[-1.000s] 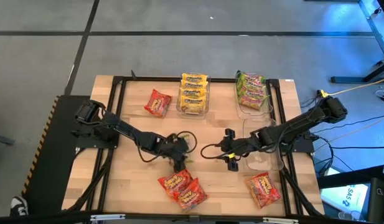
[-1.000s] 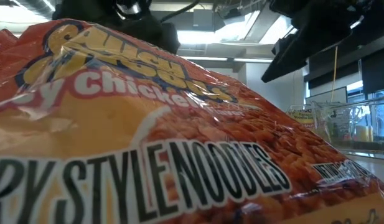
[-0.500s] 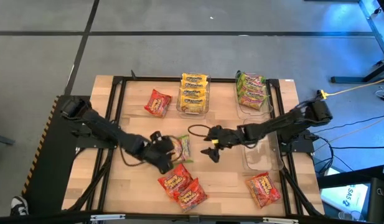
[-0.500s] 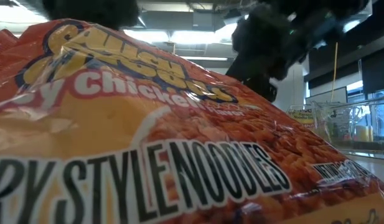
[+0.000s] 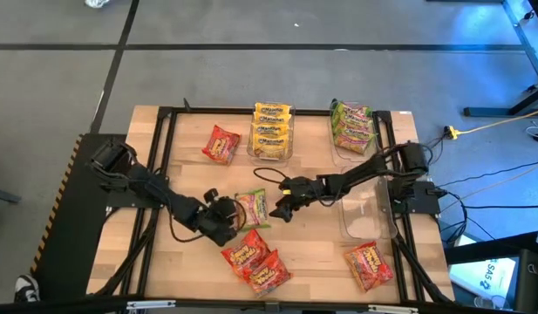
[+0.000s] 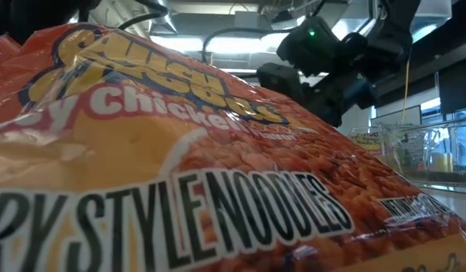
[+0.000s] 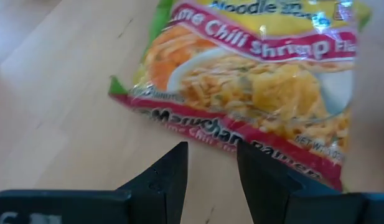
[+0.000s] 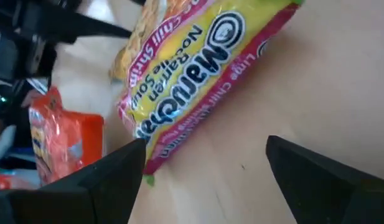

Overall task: Sort Maruchan noodles
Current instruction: Put the green noodle pack into the top right transparent bin

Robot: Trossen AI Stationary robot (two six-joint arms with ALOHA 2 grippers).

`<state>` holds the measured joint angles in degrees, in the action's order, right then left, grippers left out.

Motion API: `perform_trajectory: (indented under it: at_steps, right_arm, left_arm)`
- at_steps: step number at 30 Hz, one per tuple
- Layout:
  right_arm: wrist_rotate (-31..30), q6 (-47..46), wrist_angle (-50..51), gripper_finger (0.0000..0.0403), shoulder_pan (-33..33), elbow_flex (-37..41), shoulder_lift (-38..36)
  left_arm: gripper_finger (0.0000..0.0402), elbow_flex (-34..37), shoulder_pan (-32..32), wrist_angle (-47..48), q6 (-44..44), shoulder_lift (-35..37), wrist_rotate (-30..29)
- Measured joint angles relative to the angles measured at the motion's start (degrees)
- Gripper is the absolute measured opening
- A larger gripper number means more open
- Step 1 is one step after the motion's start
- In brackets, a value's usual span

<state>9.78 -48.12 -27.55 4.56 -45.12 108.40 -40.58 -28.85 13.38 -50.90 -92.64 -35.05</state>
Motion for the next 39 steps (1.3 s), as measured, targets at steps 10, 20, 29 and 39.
perform_trajectory:
  at_steps: [10, 20, 29, 39]
  right_arm:
    - [0.3, -1.0, -0.1, 0.0335, -0.1, -5.8, 5.1]
    - [-1.8, 0.2, -2.3, 0.0335, -0.1, -5.8, 5.4]
    - [-4.0, 0.2, -5.4, 0.0335, -0.2, -5.8, 5.5]
    - [-2.5, 1.3, -9.0, 0.0335, -0.1, -5.8, 6.2]
  left_arm:
    - [0.0133, 3.7, 1.9, -10.1, 3.4, -0.1, 0.1]
    - [0.0134, 6.6, 3.4, -18.1, 3.5, -3.3, 1.6]
    - [0.0134, 6.6, 4.0, -27.0, 8.8, -6.1, 1.7]
    - [0.0134, 6.7, 4.7, -28.1, 9.7, -6.1, 2.5]
